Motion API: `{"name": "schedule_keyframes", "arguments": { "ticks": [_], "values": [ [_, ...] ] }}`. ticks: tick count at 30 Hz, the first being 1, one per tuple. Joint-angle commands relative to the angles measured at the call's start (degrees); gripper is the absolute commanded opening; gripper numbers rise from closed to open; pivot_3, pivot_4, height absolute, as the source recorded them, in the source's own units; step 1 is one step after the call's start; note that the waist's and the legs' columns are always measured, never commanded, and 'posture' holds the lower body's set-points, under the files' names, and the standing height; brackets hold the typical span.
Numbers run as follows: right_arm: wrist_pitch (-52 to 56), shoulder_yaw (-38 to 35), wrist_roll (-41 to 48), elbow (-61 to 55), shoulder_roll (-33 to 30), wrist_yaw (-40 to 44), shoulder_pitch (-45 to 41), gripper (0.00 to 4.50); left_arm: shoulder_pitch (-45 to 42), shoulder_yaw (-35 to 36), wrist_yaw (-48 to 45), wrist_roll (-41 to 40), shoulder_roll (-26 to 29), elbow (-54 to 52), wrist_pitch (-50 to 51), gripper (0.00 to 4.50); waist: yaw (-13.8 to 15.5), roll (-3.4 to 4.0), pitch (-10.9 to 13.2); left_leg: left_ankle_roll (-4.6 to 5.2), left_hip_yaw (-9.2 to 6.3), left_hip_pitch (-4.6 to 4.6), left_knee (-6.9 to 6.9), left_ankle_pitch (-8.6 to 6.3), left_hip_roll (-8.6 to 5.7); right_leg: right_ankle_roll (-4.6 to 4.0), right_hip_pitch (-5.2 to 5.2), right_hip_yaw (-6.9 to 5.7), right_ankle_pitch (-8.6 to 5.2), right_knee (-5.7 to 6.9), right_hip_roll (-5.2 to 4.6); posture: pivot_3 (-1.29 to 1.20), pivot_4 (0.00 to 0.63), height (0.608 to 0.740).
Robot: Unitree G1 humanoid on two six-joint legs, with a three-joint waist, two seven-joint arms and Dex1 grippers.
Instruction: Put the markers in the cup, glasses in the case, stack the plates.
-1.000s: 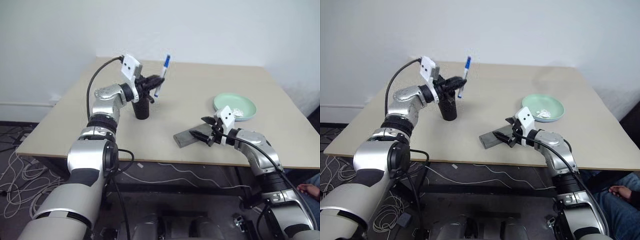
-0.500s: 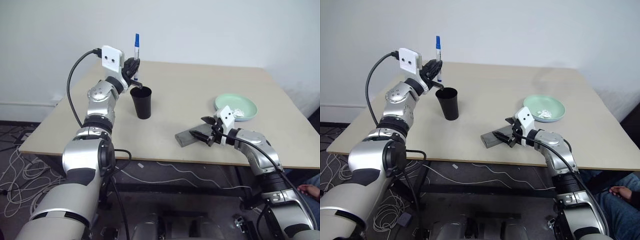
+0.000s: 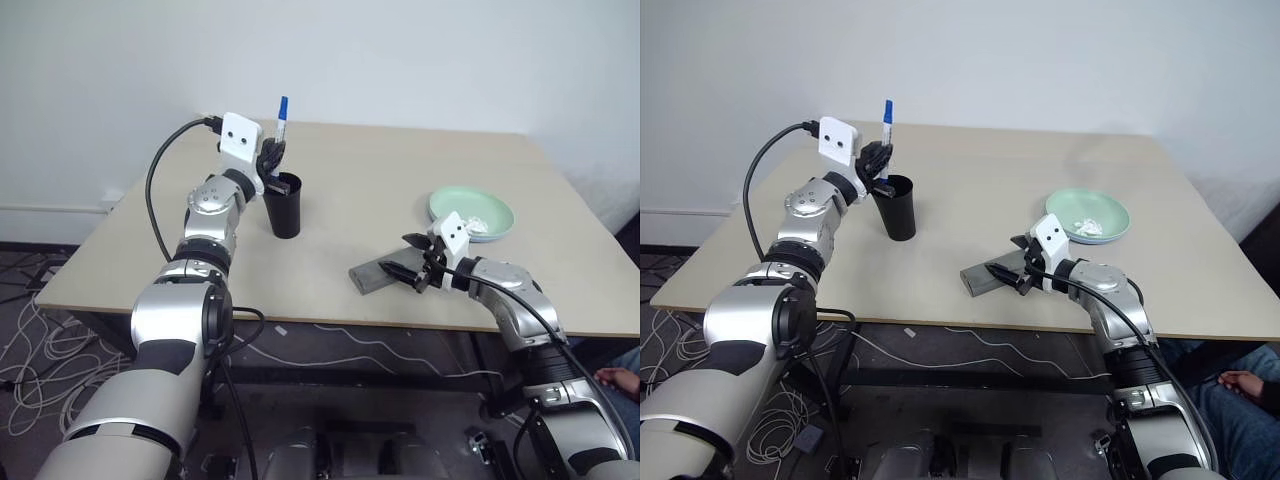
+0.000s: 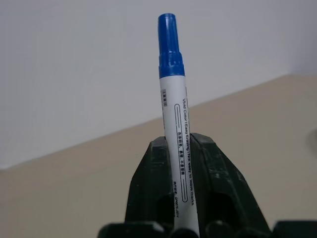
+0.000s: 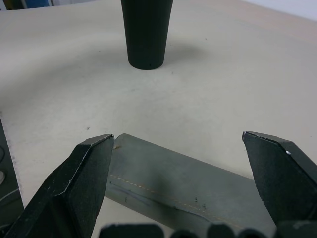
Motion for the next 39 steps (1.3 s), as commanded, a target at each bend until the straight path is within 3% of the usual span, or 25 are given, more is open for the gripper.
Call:
{"name": "schedule_keyframes", "arguments": {
  "ticks": [1,6,17,26,39],
  "values": [
    [-0.19,-1.21,0.34,-2.63,-0.59,-0.3,-0.67,4.5,-1.11,0.28,0.34,-0.35,-0.12,-0.84,-0.57,1.67,0.0,0.0,0.0,0.0,0.0,0.0,-0.01,0.0,0.0,0.0,0.0,0.0,0.0,-0.02,0.0,0.0,0.0,0.734],
    [-0.17,-1.17,0.38,-2.76,-0.45,-0.39,-0.6,4.5,-0.91,0.33,-0.76,-0.48,-0.27,-0.98,-0.69,3.36,-0.01,0.0,0.0,0.0,0.0,0.0,-0.08,0.0,0.0,-0.01,-0.01,0.0,0.01,-0.09,0.01,0.0,0.0,0.734],
    [-0.16,-0.98,0.38,-2.62,-0.12,-0.49,-0.7,4.5,-0.69,0.25,-0.97,-0.36,0.0,-1.1,-0.35,3.36,-0.01,0.0,0.0,0.0,0.03,-0.01,-0.24,0.0,0.0,0.04,0.07,-0.01,0.06,-0.4,0.07,0.0,0.0,0.734],
    [-0.37,-1.0,0.2,-2.09,-0.09,-0.56,-0.95,4.5,-6.17,-2.37,-7.96,1.38,1.44,-0.64,11.84,3.36,0.0,0.0,0.0,0.0,0.05,-0.03,-0.22,0.0,-0.01,0.1,0.11,-0.04,0.14,-0.49,0.11,0.0,0.0,0.734],
    [-0.99,-1.11,0.22,-1.88,0.75,-1.92,-0.38,4.5,-13.18,-5.53,-12.11,3.82,4.19,-0.21,19.74,3.36,-0.07,0.0,0.0,0.0,0.06,-0.08,-0.27,0.0,0.0,0.12,0.06,-0.04,0.19,-0.59,0.11,0.0,0.0,0.734]
  ]
}}
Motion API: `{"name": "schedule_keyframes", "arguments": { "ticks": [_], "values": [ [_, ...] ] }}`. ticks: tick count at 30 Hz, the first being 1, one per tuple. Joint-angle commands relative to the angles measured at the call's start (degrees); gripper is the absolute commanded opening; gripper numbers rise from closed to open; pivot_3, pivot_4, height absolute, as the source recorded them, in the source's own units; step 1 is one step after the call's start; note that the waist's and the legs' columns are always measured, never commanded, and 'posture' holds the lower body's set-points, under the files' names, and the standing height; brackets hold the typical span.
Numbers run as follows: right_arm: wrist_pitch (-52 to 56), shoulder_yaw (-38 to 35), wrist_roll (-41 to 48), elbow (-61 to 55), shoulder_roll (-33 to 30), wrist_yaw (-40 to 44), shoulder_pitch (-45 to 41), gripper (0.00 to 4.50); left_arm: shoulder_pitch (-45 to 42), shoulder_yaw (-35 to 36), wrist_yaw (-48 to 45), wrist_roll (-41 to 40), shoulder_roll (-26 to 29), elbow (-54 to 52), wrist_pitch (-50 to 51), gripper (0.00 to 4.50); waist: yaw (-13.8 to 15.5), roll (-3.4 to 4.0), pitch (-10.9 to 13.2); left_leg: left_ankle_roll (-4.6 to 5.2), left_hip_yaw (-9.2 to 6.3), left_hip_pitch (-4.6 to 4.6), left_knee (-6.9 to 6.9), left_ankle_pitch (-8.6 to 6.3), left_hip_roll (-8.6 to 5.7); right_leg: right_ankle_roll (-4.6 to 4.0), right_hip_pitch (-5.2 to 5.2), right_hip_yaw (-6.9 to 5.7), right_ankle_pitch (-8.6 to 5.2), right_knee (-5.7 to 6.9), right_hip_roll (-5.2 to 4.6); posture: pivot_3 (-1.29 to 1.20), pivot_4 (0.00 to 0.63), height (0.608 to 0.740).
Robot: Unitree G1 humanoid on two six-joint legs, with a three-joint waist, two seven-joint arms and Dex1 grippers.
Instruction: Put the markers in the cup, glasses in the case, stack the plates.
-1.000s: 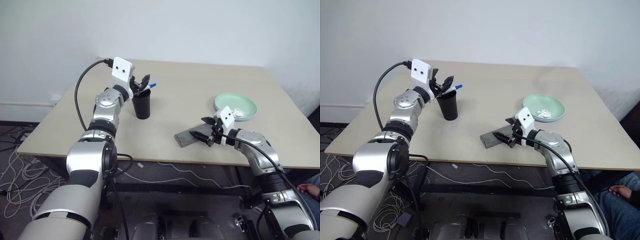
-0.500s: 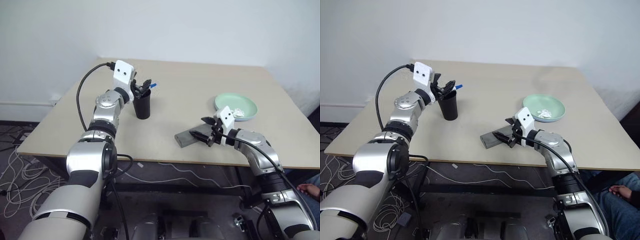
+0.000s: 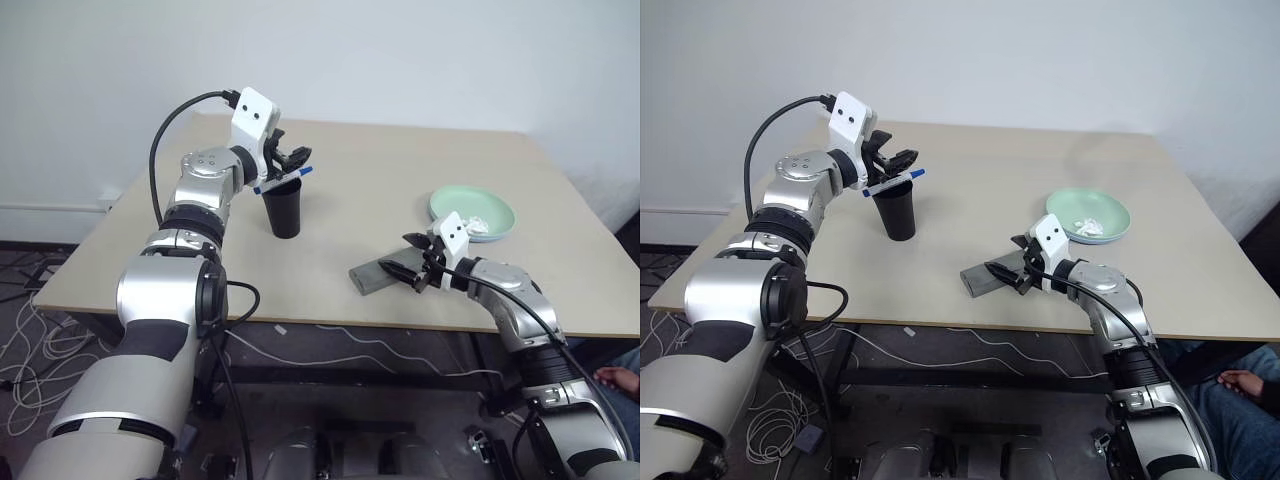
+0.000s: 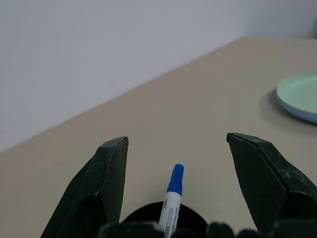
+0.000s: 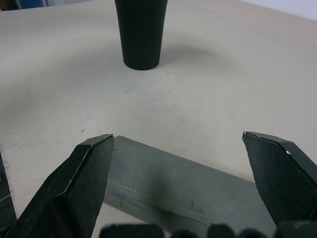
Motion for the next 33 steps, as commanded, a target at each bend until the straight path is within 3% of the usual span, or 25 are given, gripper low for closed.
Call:
{"name": "schedule_keyframes", "arguments": {
  "ticks": [1,8,19,33],
  "values": [
    [-0.99,-1.11,0.2,-1.55,0.31,-0.75,-0.54,4.5,-5.1,-1.07,-0.38,1.27,1.81,-0.84,4.17,3.36,0.02,0.0,0.0,0.0,0.0,-0.03,0.01,0.0,0.0,0.0,-0.02,0.0,0.0,0.0,0.0,0.0,0.0,0.734],
    [-1.55,-1.07,0.05,-0.77,0.74,-0.94,-0.5,4.5,-12.27,-3.36,-2.59,3.77,3.81,0.17,13.35,3.36,0.04,-0.01,0.01,0.0,0.02,-0.09,0.01,0.0,0.0,0.0,-0.08,-0.01,0.0,-0.01,0.0,0.0,0.0,0.734],
    [-2.09,-0.54,-0.4,1.59,0.34,0.35,-2.74,4.5,-15.27,-16.79,-9.05,17.0,4.6,1.82,19.61,3.36,-0.2,0.02,0.02,-0.01,0.05,-0.13,-0.02,0.0,0.05,-0.03,-0.21,-0.02,0.01,0.0,-0.01,0.0,0.0,0.734],
    [-1.53,-0.33,-0.48,0.04,0.4,0.21,-1.53,4.5,-13.43,-17.46,-11.17,18.92,3.91,2.48,21.82,3.36,-0.23,0.02,0.02,-0.02,0.09,-0.21,-0.05,-0.01,0.05,-0.05,-0.33,-0.01,0.02,-0.01,-0.1,0.0,0.0,0.734]
  ]
}}
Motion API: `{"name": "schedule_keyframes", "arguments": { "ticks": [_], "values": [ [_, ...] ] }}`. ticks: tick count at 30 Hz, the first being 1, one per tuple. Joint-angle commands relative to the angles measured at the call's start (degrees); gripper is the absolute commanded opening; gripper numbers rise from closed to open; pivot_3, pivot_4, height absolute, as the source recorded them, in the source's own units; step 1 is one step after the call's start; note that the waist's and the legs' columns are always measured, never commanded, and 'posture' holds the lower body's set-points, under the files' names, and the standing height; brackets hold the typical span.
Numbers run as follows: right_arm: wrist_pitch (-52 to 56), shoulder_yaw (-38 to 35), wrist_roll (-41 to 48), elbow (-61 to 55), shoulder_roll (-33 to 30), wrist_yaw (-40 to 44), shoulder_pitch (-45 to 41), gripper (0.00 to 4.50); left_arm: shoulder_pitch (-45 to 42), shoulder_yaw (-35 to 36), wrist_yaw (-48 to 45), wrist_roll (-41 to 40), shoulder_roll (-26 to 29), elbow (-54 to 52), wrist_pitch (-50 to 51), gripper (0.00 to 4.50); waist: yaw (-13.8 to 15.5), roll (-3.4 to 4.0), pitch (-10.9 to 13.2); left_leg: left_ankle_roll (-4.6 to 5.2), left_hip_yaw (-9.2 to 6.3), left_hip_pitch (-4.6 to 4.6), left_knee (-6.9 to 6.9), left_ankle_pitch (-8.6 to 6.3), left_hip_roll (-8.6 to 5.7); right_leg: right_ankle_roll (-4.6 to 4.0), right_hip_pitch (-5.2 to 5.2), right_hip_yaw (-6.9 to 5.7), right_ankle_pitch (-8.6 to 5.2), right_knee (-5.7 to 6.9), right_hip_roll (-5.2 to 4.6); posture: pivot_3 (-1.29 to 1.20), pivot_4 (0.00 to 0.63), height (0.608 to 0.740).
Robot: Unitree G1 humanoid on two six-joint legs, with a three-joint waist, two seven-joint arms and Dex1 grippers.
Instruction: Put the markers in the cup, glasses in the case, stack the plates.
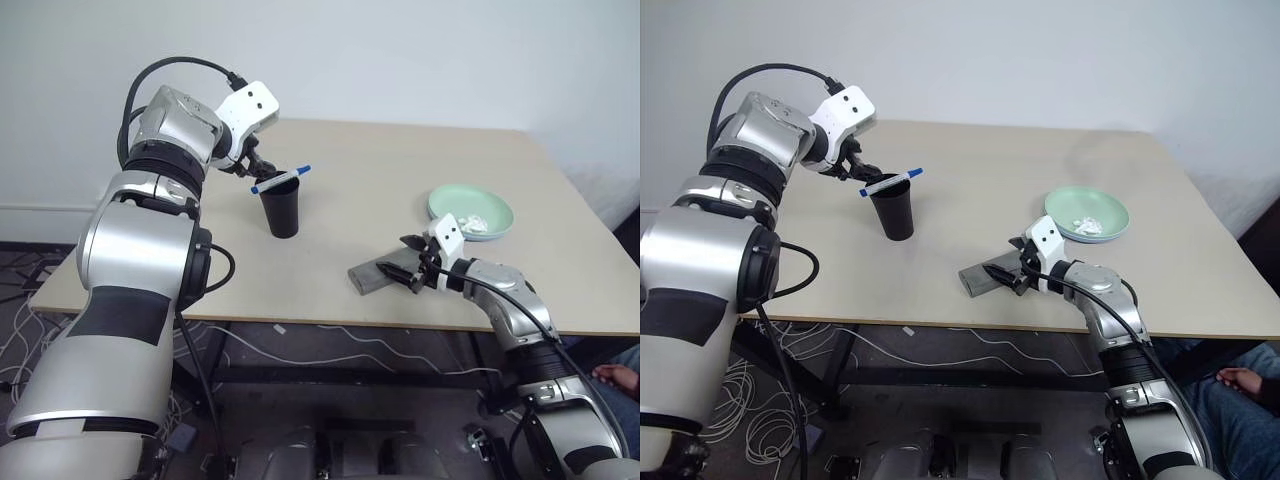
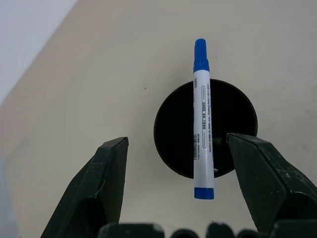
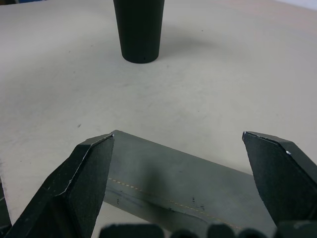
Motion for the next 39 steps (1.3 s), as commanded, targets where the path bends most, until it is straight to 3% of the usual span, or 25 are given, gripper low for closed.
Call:
{"name": "schedule_keyframes", "arguments": {
  "ticks": [1,18,22,34,37,39],
  "values": [
    [-0.53,-1.1,0.39,-2.9,-0.39,-0.03,-0.29,4.5,-0.27,1.27,0.67,-0.8,-0.54,-0.76,0.68,3.36,0.01,0.0,0.0,0.0,0.0,0.0,0.0,0.0,0.0,0.0,0.0,0.0,0.0,0.0,0.0,0.0,0.0,0.734],
    [0.83,-2.02,0.57,-5.54,-1.0,-1.02,1.63,4.5,3.13,5.58,5.23,-2.48,-1.37,-0.76,2.0,3.36,-0.03,0.0,0.0,0.0,0.02,0.0,0.07,0.0,0.01,0.0,0.04,0.0,0.01,0.02,0.03,0.0,0.0,0.734],
    [0.91,-2.09,0.52,-5.57,-1.05,-1.05,1.51,4.5,3.6,6.19,5.48,-2.68,-1.53,-0.78,1.94,2.53,-0.03,0.0,0.0,0.0,0.02,0.0,0.09,0.0,0.02,-0.01,0.04,0.0,0.02,0.03,0.04,0.0,0.0,0.734],
    [0.9,-2.32,0.51,-5.98,-1.07,-1.41,1.77,4.5,5.02,7.02,6.78,-2.69,-2.17,-0.81,1.81,2.53,-0.03,0.0,0.0,0.0,0.03,0.0,0.1,0.0,0.02,0.0,0.06,0.0,0.02,0.04,0.05,0.0,0.0,0.734],
    [0.88,-2.41,0.52,-6.17,-1.08,-1.61,1.98,4.5,5.3,7.29,6.98,-2.83,-2.47,-0.81,1.72,1.93,-0.02,0.0,0.0,0.0,0.04,0.0,0.11,0.0,0.01,0.0,0.07,0.0,0.02,0.04,0.05,0.0,0.0,0.734],
    [0.87,-2.45,0.56,-6.28,-1.1,-1.75,2.06,4.5,5.4,7.47,7.03,-2.9,-2.6,-0.83,1.63,1.23,-0.02,0.0,0.0,0.0,0.04,0.0,0.11,0.0,0.01,0.0,0.07,0.0,0.03,0.04,0.05,0.0,0.0,0.734]
  ]
}}
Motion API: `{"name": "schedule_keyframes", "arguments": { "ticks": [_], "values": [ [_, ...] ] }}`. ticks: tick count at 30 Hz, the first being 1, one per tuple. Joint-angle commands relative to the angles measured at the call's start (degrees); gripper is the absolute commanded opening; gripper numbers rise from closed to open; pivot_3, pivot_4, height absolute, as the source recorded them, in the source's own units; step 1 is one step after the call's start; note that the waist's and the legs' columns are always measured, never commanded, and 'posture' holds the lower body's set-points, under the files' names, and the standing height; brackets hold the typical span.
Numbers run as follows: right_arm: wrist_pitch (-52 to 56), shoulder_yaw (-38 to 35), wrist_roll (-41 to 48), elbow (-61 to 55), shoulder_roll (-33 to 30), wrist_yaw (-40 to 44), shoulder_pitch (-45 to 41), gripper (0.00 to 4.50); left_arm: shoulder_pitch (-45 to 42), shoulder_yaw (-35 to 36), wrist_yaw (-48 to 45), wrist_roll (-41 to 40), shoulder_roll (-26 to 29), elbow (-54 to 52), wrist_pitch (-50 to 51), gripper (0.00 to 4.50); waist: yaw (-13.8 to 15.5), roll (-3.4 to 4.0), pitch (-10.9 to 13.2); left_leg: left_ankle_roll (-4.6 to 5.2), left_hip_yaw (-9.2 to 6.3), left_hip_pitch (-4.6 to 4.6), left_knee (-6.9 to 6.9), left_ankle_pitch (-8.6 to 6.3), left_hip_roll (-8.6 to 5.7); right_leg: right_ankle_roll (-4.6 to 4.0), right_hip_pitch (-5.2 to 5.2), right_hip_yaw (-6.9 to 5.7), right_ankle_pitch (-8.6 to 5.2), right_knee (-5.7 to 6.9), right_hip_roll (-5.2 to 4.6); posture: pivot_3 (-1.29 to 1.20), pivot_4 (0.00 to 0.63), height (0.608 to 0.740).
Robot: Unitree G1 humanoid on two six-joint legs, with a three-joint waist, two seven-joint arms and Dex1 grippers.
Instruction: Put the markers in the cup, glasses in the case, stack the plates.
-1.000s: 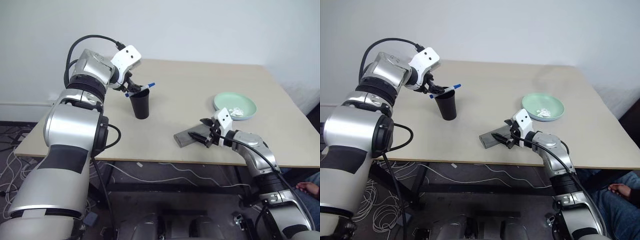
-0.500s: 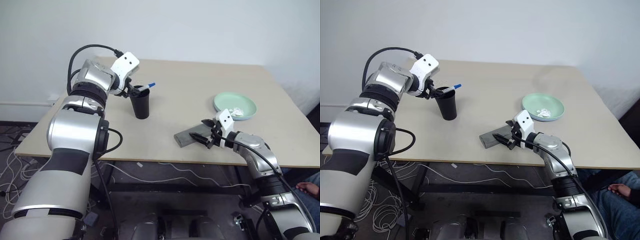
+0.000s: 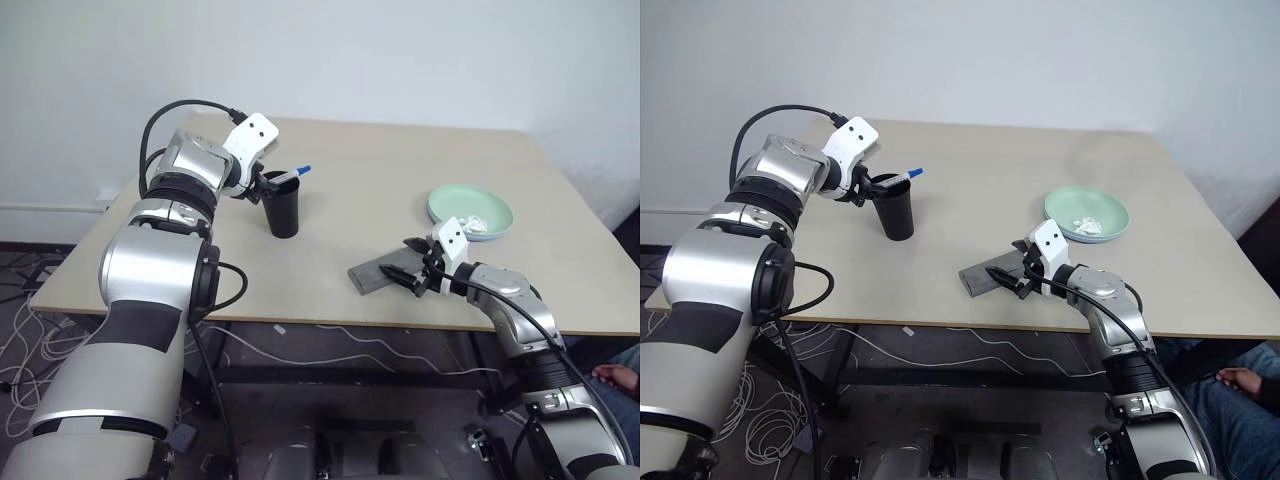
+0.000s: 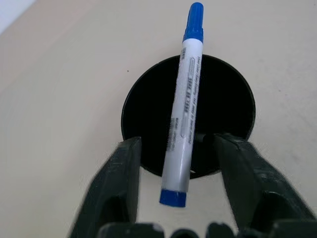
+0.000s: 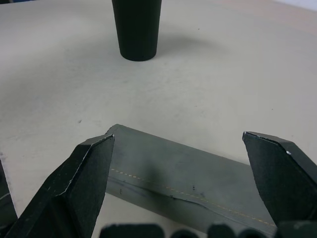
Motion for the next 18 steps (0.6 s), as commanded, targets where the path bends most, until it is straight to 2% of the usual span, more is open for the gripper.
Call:
{"name": "schedule_keyframes", "arguments": {
  "ticks": [1,18],
  "values": [
    [-0.41,-1.75,0.55,-2.69,-0.66,-0.52,-0.47,4.5,-0.37,0.66,0.54,-0.76,-0.32,-0.97,-0.69,0.91,0.0,0.0,0.0,0.0,0.0,0.0,0.01,0.0,0.0,0.01,0.0,0.0,0.0,0.0,0.0,0.0,0.0,0.734],
    [-0.63,-1.75,0.61,-2.51,-0.39,-0.93,-0.43,4.5,-0.3,2.84,2.68,-1.95,-0.41,-1.21,-2.6,0.91,-0.01,0.0,0.0,0.0,0.02,0.0,0.01,0.0,0.0,0.02,0.0,0.0,0.03,0.0,0.0,0.0,0.0,0.734]
  ]
}}
